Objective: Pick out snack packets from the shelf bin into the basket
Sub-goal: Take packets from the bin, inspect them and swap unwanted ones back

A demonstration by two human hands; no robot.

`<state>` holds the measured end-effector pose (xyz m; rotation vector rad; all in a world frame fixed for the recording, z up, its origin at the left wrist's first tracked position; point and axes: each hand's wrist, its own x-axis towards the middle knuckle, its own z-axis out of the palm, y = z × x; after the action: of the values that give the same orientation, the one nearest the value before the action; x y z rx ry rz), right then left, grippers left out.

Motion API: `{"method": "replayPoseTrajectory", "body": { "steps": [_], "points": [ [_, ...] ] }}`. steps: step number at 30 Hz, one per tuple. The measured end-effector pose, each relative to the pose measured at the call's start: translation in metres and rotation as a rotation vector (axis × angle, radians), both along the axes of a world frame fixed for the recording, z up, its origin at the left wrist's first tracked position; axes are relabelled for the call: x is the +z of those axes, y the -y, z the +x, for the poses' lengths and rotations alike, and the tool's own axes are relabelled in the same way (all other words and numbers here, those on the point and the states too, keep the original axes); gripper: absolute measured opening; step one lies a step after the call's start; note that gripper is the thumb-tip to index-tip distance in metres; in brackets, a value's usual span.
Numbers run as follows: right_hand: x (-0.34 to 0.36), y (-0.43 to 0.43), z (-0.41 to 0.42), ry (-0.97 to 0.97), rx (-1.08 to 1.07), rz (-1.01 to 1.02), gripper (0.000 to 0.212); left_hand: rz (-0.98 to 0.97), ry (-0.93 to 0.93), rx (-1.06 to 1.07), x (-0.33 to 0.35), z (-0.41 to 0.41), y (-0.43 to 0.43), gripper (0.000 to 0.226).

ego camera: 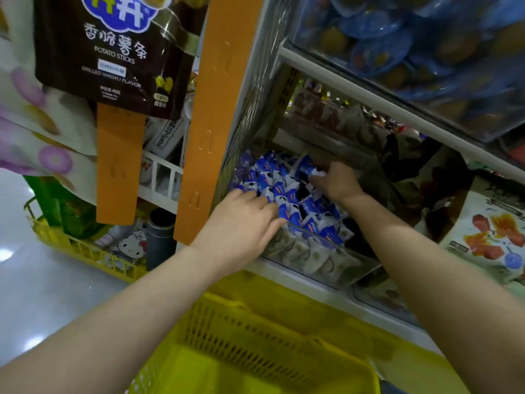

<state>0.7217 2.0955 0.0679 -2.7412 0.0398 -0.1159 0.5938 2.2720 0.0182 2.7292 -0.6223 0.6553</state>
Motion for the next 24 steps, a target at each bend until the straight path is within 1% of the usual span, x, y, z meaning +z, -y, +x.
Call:
{"method": "replayPoseTrajectory", "body": {
  "steps": [3, 6, 8, 9, 11, 13, 15, 18, 21, 22, 24],
  "points": [
    [0.011, -0.005, 0.011, -0.122, 0.055, -0.198, 0.026, -0.018, 0.02, 0.003, -0.002, 0.001, 0.0, 0.043],
    [0.022, -0.008, 0.019, -0.237, 0.051, -0.395, 0.019, -0.026, 0.066, 0.011, -0.002, 0.001, 0.001, 0.042],
    [0.022, -0.01, 0.022, -0.253, 0.056, -0.454, 0.02, -0.035, 0.08, 0.005, -0.003, 0.002, 0.001, 0.042],
    [0.02, -0.01, 0.022, -0.237, 0.062, -0.451, 0.025, -0.04, 0.083, 0.001, -0.004, 0.002, 0.001, 0.042],
    [0.012, -0.012, 0.024, -0.187, 0.078, -0.373, 0.035, -0.043, 0.083, 0.0, -0.004, 0.002, 0.001, 0.041],
    [0.005, -0.015, 0.026, -0.146, 0.08, -0.25, 0.038, -0.041, 0.079, 0.002, -0.004, 0.002, 0.001, 0.041],
    [-0.002, -0.015, 0.029, -0.131, 0.059, -0.183, 0.039, -0.045, 0.082, 0.004, -0.004, 0.002, 0.002, 0.041],
    [-0.007, -0.013, 0.032, -0.192, 0.043, -0.196, 0.039, -0.051, 0.094, 0.006, -0.005, 0.003, 0.002, 0.042],
    [-0.006, -0.01, 0.034, -0.284, 0.065, -0.277, 0.037, -0.059, 0.103, 0.006, -0.005, 0.003, 0.002, 0.043],
    [-0.006, -0.009, 0.035, -0.297, 0.071, -0.287, 0.038, -0.06, 0.112, 0.006, -0.005, 0.003, 0.002, 0.043],
    [-0.009, -0.007, 0.035, -0.254, 0.092, -0.242, 0.041, -0.062, 0.134, 0.007, -0.006, 0.004, 0.002, 0.042]
  ]
}}
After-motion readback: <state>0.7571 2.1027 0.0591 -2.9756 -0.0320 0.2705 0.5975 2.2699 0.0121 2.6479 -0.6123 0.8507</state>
